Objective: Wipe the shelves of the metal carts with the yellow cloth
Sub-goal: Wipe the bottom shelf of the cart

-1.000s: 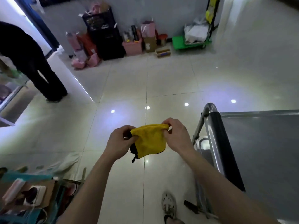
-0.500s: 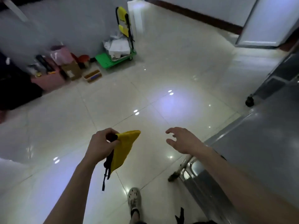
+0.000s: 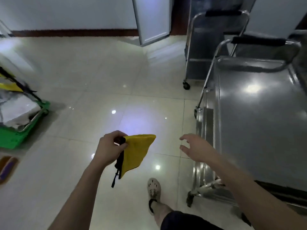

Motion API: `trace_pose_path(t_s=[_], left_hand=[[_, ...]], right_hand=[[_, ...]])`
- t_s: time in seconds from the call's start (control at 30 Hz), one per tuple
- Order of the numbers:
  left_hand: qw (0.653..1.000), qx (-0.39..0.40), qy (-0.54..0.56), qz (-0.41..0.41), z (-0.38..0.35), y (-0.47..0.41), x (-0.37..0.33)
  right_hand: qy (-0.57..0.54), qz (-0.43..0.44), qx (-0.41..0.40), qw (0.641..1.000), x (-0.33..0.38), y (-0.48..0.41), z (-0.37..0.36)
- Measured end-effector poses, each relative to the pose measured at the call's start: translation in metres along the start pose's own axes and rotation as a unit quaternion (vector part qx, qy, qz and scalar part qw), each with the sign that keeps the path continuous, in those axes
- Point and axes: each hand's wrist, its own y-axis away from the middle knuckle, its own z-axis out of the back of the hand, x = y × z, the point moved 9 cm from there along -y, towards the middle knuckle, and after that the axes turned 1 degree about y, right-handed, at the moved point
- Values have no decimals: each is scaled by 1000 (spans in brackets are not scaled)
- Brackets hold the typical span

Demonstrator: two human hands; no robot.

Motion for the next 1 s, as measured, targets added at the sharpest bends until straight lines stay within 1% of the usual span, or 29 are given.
trace_pose_path(t_s=[0.13, 0.2, 0.27, 0.4, 0.57, 0.67, 0.77, 0.87, 1.0], left_hand=[[998, 59, 2, -35, -5, -102, -12], [993, 96, -4, -64, -7, -144, -23], [989, 116, -10, -91, -5, -189, -34], [983, 148, -4, -110, -9, -278, -53], [957, 234, -21, -168, -44, -376, -83], [931, 304, -36, -198, -77, -424, -105], [898, 365, -56, -239, -109, -458, -134], [866, 406, -87, -278, -141, -484, -162], [825, 460, -119, -307, -186, -511, -194]], right_hand=[[-33, -61, -13, 997, 4, -70, 11], [-49, -89, -21, 995, 11, -97, 20], [-59, -106, -35, 992, 17, -123, 31], [-93, -160, -69, 980, 14, -158, 50], [-121, -241, -112, 956, -5, -189, 57], [-154, -296, -162, 928, -14, -199, 57], [-205, -358, -227, 882, -10, -198, 54], [-233, -392, -289, 842, -4, -202, 47], [-271, -445, -311, 795, -4, -216, 37]])
